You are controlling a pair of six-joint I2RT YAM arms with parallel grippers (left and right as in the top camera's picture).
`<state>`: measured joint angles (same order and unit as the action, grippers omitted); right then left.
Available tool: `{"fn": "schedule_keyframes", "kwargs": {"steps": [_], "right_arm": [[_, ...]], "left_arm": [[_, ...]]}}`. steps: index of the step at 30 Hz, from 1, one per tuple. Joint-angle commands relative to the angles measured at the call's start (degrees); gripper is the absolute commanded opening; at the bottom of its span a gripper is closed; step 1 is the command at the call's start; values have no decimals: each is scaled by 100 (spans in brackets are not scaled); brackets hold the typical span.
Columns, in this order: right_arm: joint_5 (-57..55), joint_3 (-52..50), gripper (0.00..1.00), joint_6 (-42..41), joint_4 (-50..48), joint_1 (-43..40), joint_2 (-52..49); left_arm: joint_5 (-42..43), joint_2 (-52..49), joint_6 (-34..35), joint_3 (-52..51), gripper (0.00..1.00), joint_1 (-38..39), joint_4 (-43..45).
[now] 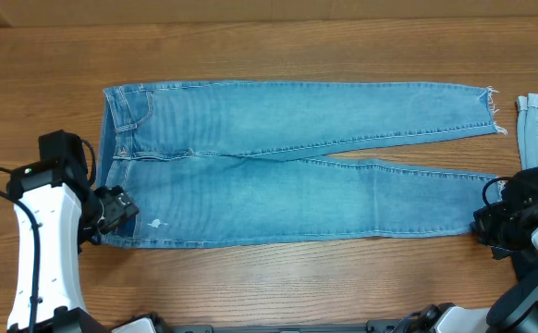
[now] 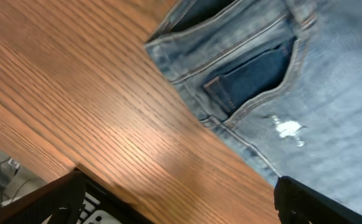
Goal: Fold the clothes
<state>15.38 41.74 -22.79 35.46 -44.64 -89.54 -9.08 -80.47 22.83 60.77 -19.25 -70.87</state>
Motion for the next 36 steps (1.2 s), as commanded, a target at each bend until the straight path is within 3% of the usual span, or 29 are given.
{"fn": "schedule_keyframes", "kwargs": {"steps": [1, 3, 6, 8, 16, 18, 22, 25, 31, 36], "right_arm": [[81, 111, 4, 24, -42, -11, 22], [81, 111, 4, 24, -42, -11, 22], [81, 111, 4, 24, -39, -11, 22], [81, 111, 4, 24, -28, -11, 22], [81, 111, 4, 24, -4, -11, 22], [81, 111, 4, 24, 2, -11, 22], [79, 111, 4, 24, 11, -11, 22], [79, 111, 4, 24, 35, -11, 22], [81, 140, 4, 24, 293, -11, 28], [83, 557, 4, 46, 765, -11, 597]], "left_arm": [[111, 33, 160, -660, 100, -127, 450], [304, 33, 162, -1058, 99, -190, 837], [315, 33, 501, -1523, 82, -219, 1353], [337, 33, 920, -1899, 80, -216, 1961], [251, 33, 1060, -2579, 80, -216, 3285], [254, 33, 1060, -2658, 70, -216, 3486], [407, 33, 1060, -2677, 26, -216, 3644], [468, 33, 1056, -2677, 6, -216, 3635], [485, 46, 892, -2625, 4, -216, 3423], [505, 452, 693, -1987, 4, -225, 2610]]}}
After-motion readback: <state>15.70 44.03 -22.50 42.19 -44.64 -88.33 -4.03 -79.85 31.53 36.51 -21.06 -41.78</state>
